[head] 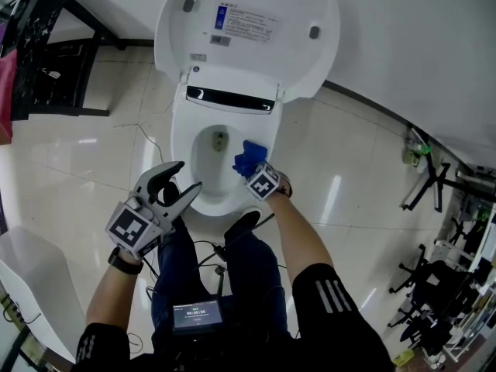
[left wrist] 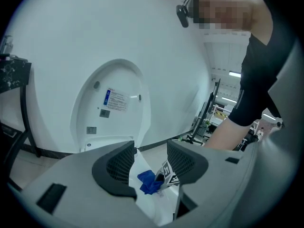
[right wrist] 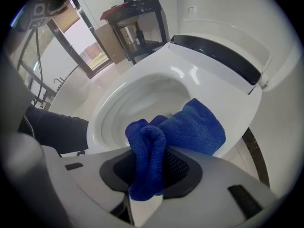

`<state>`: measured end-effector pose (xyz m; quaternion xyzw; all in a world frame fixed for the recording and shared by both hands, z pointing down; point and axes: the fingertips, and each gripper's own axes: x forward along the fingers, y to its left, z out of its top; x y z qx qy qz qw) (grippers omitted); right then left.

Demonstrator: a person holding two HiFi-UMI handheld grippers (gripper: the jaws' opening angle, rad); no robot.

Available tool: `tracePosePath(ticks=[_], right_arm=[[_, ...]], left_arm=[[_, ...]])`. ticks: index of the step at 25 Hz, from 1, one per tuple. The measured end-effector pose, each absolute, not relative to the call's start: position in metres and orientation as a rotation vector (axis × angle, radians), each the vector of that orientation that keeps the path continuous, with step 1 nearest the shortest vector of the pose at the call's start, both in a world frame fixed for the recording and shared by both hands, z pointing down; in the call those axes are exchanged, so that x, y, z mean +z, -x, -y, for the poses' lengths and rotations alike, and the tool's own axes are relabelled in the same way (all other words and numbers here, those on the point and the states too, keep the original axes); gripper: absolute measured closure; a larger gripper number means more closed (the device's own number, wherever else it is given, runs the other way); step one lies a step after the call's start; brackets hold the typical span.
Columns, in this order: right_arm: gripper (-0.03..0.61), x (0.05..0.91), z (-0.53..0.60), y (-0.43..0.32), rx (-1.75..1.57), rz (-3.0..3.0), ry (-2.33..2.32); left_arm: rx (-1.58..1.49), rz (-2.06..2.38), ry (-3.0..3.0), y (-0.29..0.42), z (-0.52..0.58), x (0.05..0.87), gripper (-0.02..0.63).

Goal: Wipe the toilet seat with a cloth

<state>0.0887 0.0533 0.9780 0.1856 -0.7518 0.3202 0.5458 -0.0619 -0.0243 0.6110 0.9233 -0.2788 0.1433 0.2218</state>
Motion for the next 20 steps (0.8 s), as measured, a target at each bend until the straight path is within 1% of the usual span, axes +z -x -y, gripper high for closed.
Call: tracePosePath(ticks=[6, 12, 16, 20], right_arm=[[0.449, 0.964, -0.064, -0.085, 0.783, 1.772, -0.421], [0.448, 0.909, -0.014, -0.099, 0.920, 1.941, -0.733], [0.448, 0.832, 0.019, -0.111, 0.982, 2.077, -0.915], [0.448, 0.739, 0.044, -0.123, 0.926, 2.180, -1.072]], left_arm=[[0.397, 0.754, -2.552, 0.062, 0.023, 0.594, 0.402], [0.376, 0.773, -2.577, 0.073, 0.033, 0.561, 0.402], [0.367, 0.772, -2.612, 0.080, 0.040, 0.528, 0.402], [0.344, 0.759, -2.651, 0.085, 0.047, 0.491, 0.402]])
